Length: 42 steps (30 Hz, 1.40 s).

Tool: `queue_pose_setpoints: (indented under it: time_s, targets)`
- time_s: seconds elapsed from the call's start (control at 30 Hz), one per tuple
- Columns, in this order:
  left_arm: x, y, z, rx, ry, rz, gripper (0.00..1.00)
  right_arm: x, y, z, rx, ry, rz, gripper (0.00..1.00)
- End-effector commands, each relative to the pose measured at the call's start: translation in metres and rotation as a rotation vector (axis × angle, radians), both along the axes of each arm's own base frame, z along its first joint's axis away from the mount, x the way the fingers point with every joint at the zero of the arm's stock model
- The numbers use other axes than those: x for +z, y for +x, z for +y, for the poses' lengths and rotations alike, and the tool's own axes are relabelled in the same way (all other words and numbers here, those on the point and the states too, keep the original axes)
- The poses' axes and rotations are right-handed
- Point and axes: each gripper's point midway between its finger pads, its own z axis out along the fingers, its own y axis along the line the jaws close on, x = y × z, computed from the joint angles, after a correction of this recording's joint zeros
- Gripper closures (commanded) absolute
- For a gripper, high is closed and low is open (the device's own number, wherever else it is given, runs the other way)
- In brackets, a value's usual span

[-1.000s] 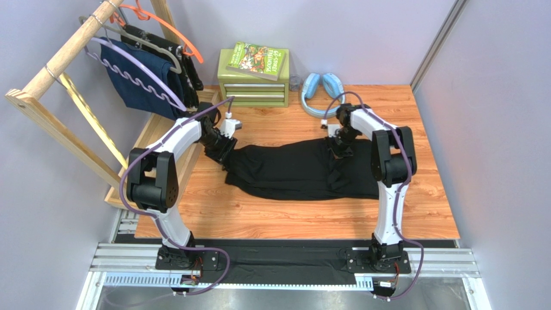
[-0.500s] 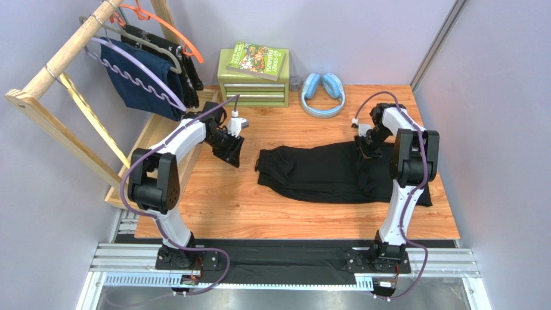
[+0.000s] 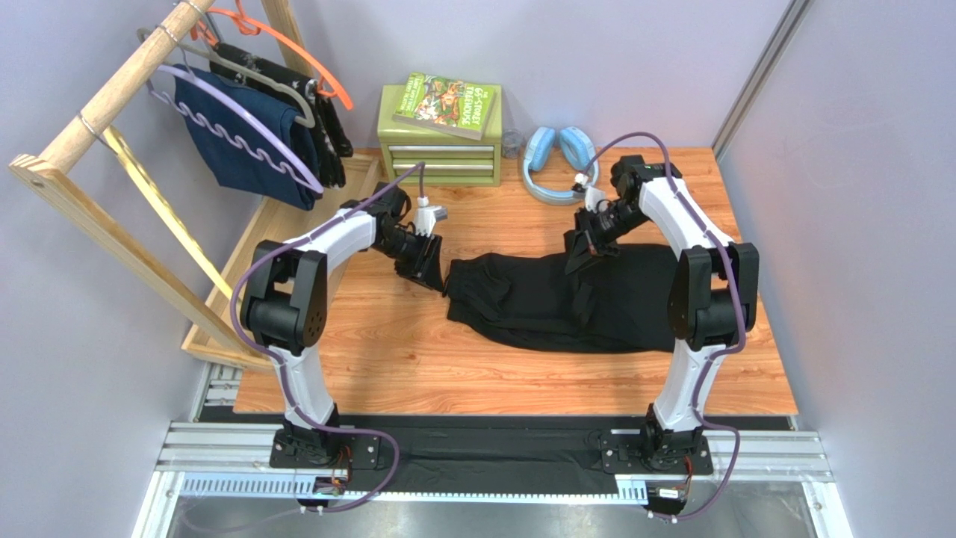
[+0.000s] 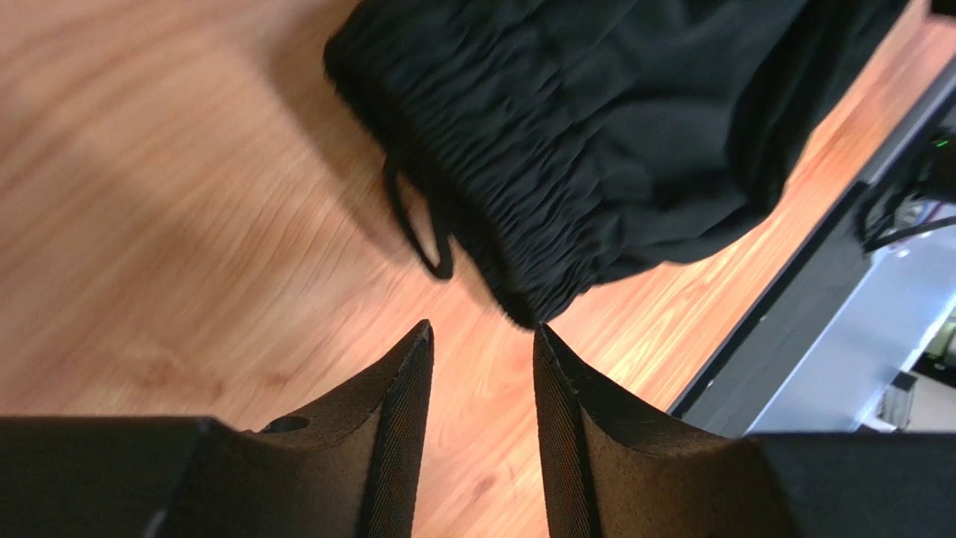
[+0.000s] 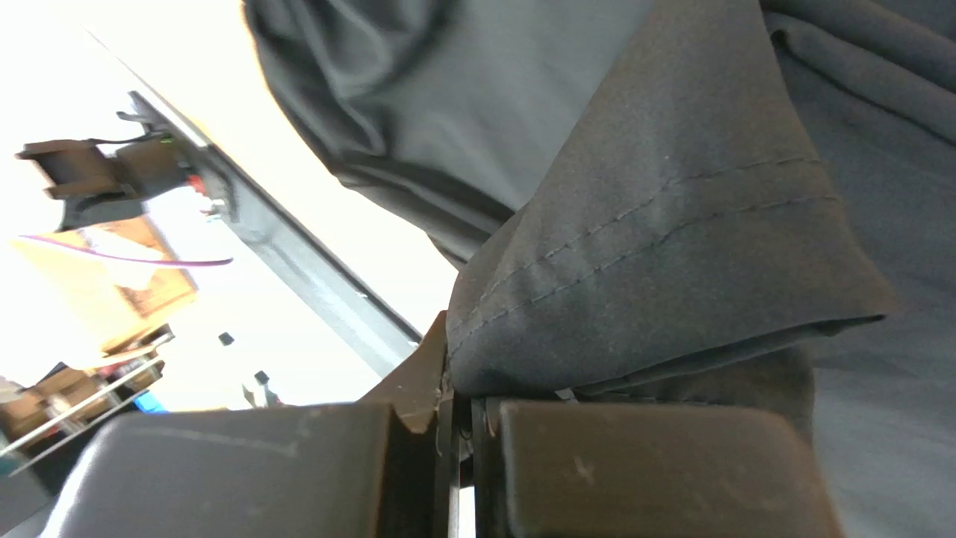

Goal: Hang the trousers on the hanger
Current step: Fold the trousers

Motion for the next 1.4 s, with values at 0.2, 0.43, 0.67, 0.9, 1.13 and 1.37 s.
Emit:
queue_pose_setpoints:
  time_s: [0.2, 0.43, 0.67, 0.9, 1.13, 1.37]
  targets:
    - [-0.006, 0.01, -0.041, -0.026, -0.067, -0.045, 0.63, 0.031, 0.015, 0.07, -0.018, 0.178, 0.006, 1.0]
    - [-0.024, 0.007, -0.042, -0.006, -0.03, 0.011, 0.76, 0.036, 0.02, 0.123, 0.033, 0.224, 0.007, 1.0]
    - [-0.023, 0.002, -0.038, -0.016, -0.017, 0.015, 0.79, 0.031, 0.017, 0.165, 0.055, 0.242, 0.046, 1.0]
    - [-0.026, -0.005, -0.036, -0.024, -0.014, 0.028, 0.79, 0.026, 0.015, 0.196, 0.06, 0.272, 0.074, 1.0]
    - [-0.027, -0.006, -0.036, -0.023, -0.017, 0.036, 0.79, 0.013, 0.021, 0.209, 0.046, 0.271, 0.085, 1.0]
    - [-0.008, -0.008, -0.023, 0.02, -0.033, 0.003, 0.62, -0.003, 0.018, 0.216, 0.083, 0.275, 0.085, 0.65]
